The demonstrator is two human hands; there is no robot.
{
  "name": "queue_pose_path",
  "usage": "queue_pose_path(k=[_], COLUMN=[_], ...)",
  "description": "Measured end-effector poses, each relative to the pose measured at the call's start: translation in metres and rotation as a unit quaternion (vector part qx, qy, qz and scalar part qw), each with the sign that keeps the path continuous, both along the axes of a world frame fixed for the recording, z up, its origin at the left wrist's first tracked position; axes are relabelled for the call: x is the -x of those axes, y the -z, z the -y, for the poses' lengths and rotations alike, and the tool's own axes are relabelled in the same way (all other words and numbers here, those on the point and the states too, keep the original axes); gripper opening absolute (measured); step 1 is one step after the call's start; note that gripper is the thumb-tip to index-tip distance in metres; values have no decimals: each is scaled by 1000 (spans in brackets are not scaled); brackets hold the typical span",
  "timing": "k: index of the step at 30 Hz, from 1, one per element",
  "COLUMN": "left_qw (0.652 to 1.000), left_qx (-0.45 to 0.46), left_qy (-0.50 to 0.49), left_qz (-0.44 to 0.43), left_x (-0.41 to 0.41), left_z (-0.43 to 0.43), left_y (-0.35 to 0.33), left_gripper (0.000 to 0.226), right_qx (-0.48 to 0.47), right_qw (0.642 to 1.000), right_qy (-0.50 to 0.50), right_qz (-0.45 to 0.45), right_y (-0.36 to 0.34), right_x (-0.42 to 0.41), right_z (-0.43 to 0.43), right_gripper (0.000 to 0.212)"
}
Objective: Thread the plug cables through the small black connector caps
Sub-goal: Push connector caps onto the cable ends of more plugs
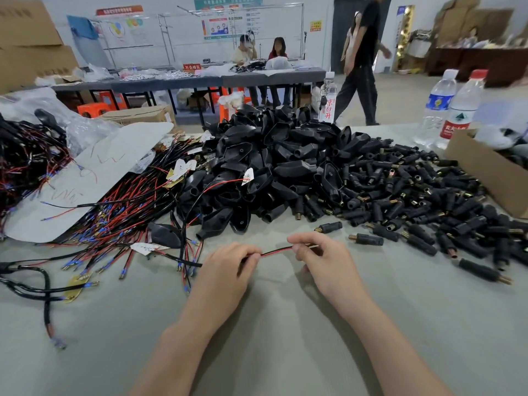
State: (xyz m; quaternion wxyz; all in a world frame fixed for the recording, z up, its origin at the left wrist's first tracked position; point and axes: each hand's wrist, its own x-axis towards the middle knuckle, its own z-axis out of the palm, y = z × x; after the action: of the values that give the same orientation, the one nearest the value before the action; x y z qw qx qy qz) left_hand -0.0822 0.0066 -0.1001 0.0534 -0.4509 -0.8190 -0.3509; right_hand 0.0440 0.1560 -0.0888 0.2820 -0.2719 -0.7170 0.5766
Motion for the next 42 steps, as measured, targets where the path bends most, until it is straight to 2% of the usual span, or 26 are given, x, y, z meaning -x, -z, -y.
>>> queue_pose_path(k=[7,16,22,28,30,32,34,36,39,42], left_qw=[1000,999,998,999,999,999,999,999,999,999], left_qx=[-2,-10,1,13,12,6,2,0,-3,-3], left_qy=[-15,-35,9,21,18,16,18,19,15,12], left_qz=[19,32,60,46,44,47,48,42,42,39], left_x=[3,3,-2,-2,-1,-1,-1,-1,0,1], left_z=[4,4,-1,-1,0,-1,-1,0,-1,-2], left_y=[-2,1,0,2,2,3,3,3,4,6], left_gripper=[16,10,7,4,4,3,4,4,3,3], right_qx=[-7,-7,-6,-44,-81,-181,-301,-370,-371,-374], right_qw=[999,1000,1000,999,997,982,947,911,887,882], right_qy=[27,-5,-14,-24,2,55,109,152,151,120], right_qz=[-20,-21,-17,-14,-16,-2,29,100,231,259], right_y=[2,0,3,7,7,7,6,7,10,13], right_x=[-2,-4,-2,-2,-7,-16,-29,-41,-52,-51], right_z=[-7,-11,-8,-10,-14,-24,-38,-55,-69,-70], right_gripper=[27,31,27,25,19,16,20,26,36,33])
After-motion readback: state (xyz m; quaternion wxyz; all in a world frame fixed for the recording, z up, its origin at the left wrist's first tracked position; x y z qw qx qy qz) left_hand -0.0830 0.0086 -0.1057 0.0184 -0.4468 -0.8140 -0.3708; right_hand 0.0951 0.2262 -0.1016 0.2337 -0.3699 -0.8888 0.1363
